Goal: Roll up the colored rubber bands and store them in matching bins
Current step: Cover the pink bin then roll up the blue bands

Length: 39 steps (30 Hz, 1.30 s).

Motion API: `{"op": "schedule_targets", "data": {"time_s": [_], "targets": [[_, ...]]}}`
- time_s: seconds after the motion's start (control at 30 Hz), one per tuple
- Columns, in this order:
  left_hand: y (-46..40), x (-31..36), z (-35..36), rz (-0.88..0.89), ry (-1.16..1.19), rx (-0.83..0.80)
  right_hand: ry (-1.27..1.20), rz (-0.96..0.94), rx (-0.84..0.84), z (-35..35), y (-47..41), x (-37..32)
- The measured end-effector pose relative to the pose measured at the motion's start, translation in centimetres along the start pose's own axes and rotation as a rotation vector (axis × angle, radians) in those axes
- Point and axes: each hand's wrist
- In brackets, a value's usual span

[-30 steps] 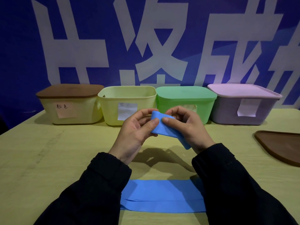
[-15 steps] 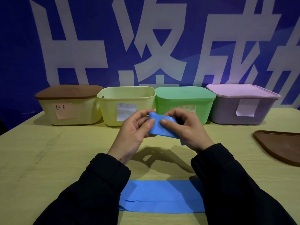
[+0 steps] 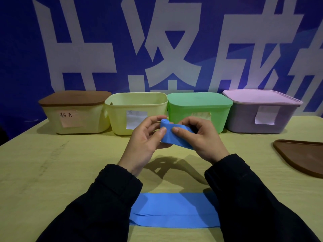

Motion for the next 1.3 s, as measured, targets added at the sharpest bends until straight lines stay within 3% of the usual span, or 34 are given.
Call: {"op": "schedule_targets", "data": {"time_s": [0.3,0.47,0.67,0.8,1.07,1.3], "targets": [[0.0,0.1,0.1,0.002,-0.039,0.033,0.122,-0.100,0.041,0.3,0.1,-0.2],[0.1,0.1,0.1,0.010,-0.079,0.030,-0.045,0.011,-0.059,-0.3,0.0,-0.2],[-0.4,0.6,-0.3,0.094,-0.009,0.128,-0.342,0.150,0.105,-0.7,-0.4,-0.3],[-0.4,0.4,-0.3,0.077,0.033,0.149,-0.490,0.173,0.068,-0.4,-0.5,-0.4],[-0.2,0.0,0.1,0.027,0.035,0.007,-0.503,0.159,0.113,0.3,-0.3,-0.7],[-0.3,0.0,0.0,0.045,-0.023,0.115,-0.459,0.105,0.051,1.1,-0.1,-0.7]]}}
Point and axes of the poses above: each hand's wrist, its own y-axis away from the middle knuckle, its own z-axis out of the palm, x = y × z, and after that the axes turned 4 degrees about -z, right-handed
